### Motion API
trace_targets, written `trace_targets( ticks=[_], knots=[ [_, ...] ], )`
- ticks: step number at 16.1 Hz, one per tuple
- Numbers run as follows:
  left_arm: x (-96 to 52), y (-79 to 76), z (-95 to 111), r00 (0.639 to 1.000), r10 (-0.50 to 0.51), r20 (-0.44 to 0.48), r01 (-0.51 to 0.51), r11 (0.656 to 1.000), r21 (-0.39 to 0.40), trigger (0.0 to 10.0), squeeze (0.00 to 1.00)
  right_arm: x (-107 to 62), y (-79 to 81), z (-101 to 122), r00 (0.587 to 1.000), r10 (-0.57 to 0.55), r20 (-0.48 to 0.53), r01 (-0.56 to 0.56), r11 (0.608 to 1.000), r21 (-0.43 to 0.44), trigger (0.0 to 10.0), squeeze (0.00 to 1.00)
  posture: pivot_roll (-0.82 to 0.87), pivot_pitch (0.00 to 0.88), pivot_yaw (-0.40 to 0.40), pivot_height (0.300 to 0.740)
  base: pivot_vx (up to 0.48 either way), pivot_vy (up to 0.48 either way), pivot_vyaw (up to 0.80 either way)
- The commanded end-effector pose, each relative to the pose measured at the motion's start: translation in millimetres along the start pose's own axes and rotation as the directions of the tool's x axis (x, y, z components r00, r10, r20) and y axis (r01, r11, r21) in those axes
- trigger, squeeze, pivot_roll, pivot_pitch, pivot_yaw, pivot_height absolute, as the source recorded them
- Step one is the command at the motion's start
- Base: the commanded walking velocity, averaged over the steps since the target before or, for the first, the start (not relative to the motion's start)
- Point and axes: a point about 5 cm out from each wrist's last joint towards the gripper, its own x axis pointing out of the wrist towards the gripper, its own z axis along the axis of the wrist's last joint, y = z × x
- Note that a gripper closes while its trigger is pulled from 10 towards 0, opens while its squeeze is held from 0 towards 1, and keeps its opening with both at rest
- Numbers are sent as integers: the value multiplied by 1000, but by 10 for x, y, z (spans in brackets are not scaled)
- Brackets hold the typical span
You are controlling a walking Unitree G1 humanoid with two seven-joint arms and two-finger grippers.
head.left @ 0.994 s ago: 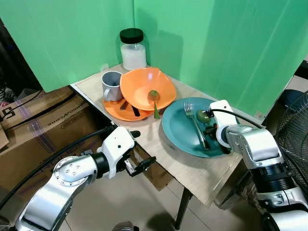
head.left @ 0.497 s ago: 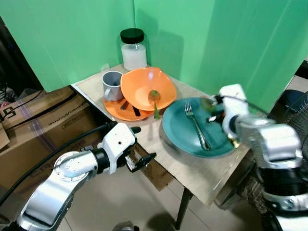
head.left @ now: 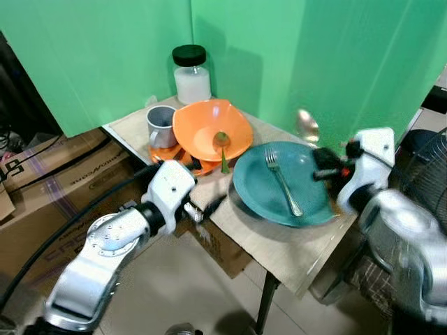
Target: Setting the table
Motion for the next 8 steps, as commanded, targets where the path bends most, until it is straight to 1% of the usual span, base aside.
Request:
trace_targets(
  ticks=[1, 2, 3, 6, 7, 8],
  knots=[
    [-17, 25, 20, 997, 76, 19, -76, 997, 2, 10000, 0, -57, 102, 86, 993, 65, 96, -65, 998, -2, 10000, 0, 92, 0, 40, 740, 0, 0, 0],
    [-17, 16, 34, 995, 96, 27, -96, 995, -6, 10000, 0, -69, 110, 89, 991, 67, 113, -68, 998, 1, 10000, 0, 93, 0, 40, 740, 0, 0, 0],
    [-9, 0, 47, 991, 131, 36, -129, 991, -42, 10000, 0, -52, 132, 87, 989, 70, 130, -74, 997, 20, 10000, 0, 95, 0, 39, 740, 0, 0, 0],
    [4, -11, 14, 989, 143, 25, -142, 990, -25, 10000, 0, 35, 154, 69, 988, 64, 141, -67, 998, 18, 10000, 0, 101, 0, 33, 740, 0, 0, 0],
    [1, -11, 3, 990, 140, 14, -140, 990, -16, 10000, 0, 68, 142, 76, 987, 68, 145, -70, 997, 12, 10000, 0, 108, 0, 31, 740, 0, 0, 0],
    [-6, -20, -13, 992, 124, 0, -124, 992, -4, 10000, 0, 119, 131, 61, 989, 75, 125, -74, 997, -12, 10000, 0, 115, 0, 26, 740, 0, 0, 0]
  ],
)
